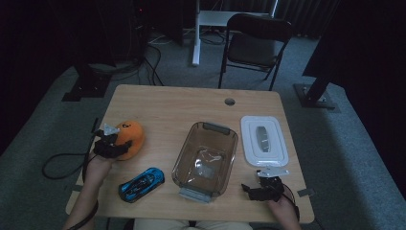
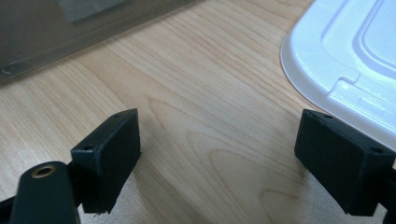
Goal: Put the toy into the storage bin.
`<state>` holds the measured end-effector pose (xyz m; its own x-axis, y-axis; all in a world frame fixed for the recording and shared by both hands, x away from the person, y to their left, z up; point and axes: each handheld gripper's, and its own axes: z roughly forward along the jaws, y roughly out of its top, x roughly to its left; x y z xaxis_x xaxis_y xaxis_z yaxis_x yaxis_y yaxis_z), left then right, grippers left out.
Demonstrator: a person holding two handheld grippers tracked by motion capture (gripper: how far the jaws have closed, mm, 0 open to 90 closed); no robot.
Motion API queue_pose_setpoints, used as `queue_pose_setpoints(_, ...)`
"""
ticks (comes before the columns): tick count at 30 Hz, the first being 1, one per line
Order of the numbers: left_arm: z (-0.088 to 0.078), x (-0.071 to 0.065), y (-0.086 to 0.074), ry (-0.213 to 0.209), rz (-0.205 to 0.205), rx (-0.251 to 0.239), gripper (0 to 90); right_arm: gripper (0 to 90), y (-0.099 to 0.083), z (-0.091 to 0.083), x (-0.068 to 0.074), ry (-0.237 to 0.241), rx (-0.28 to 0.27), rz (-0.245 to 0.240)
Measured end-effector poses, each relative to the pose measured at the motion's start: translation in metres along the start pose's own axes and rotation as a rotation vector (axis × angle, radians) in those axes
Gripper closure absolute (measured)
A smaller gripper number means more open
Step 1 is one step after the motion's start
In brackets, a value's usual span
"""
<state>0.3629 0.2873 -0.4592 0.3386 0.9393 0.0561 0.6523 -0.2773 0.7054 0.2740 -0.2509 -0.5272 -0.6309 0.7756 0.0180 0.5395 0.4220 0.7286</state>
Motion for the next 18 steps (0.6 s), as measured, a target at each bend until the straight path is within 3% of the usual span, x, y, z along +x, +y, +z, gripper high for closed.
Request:
queue_pose_setpoints(7,-0.01,0.001,0.005,-0.037,0.022,0.014,59.4,13.9,0.0,-0.001,-0.002,0.008,-0.005,0.018)
queue_pose_setpoints(8,-0.013,0.002,0.006,-0.045,0.007,0.005,59.4,13.9,0.0,0.0,-0.002,0.007,-0.005,0.021)
queue_pose_setpoints(15,-0.033,0.0,0.02,-0.089,0.02,-0.045,59.8,13.9,0.0,0.0,0.0,-0.004,-0.003,0.016)
queue_pose_setpoints(18,-0.043,-0.004,0.029,-0.09,0.031,-0.07,59.9,13.9,0.001,0.0,-0.001,-0.006,-0.002,0.017)
